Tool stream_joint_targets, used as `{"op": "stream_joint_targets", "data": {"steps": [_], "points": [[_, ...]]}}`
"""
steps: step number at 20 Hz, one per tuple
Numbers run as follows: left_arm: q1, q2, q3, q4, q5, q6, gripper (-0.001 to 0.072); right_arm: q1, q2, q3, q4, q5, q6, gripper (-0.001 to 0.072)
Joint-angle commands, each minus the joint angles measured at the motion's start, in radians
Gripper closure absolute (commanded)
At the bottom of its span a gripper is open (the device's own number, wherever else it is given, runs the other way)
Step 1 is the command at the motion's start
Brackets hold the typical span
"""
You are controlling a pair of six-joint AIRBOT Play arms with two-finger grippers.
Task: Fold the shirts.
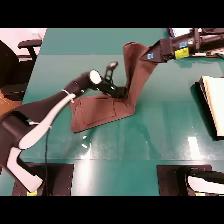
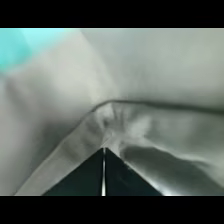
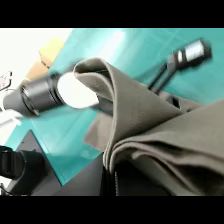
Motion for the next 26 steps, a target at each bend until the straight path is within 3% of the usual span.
{"op": "stream_joint_targets", "data": {"steps": [1,7,8,9,10,15,21,22,23,26], "points": [[0.123,0.151,0.007,0.116,-0.103,0.005,0.0685,0.092,-0.010,0.005,0.029,-0.050,0.003,0.0696],[0.433,0.560,0.007,0.384,-0.187,0.007,0.0685,0.436,-0.184,0.006,0.105,-0.288,-0.065,0.0691],[0.477,0.613,0.007,0.396,-0.186,0.007,0.0685,0.495,-0.220,0.006,0.105,-0.346,-0.108,0.0604],[0.512,0.652,0.007,0.396,-0.187,0.006,0.0685,0.543,-0.254,0.006,0.105,-0.396,-0.139,0.0359],[0.539,0.685,0.007,0.396,-0.188,0.007,0.0684,0.580,-0.285,0.006,0.105,-0.423,-0.143,0.0216],[0.566,0.727,0.005,0.378,-0.239,0.007,0.0685,0.525,-0.289,-0.035,-0.016,-0.272,-0.127,0.0223],[0.512,0.726,0.004,0.351,-0.269,0.007,0.0685,0.188,-0.113,-0.365,-0.234,-0.228,-0.026,0.0220],[0.484,0.721,0.004,0.351,-0.264,0.007,0.0684,0.125,-0.103,-0.410,-0.246,-0.228,-0.024,0.0202],[0.456,0.715,0.004,0.351,-0.259,0.007,0.0685,0.064,-0.105,-0.449,-0.240,-0.228,-0.024,0.0117],[0.388,0.685,0.004,0.351,-0.257,0.007,0.0685,-0.044,-0.158,-0.513,-0.203,-0.228,-0.024,0.0120]]}}
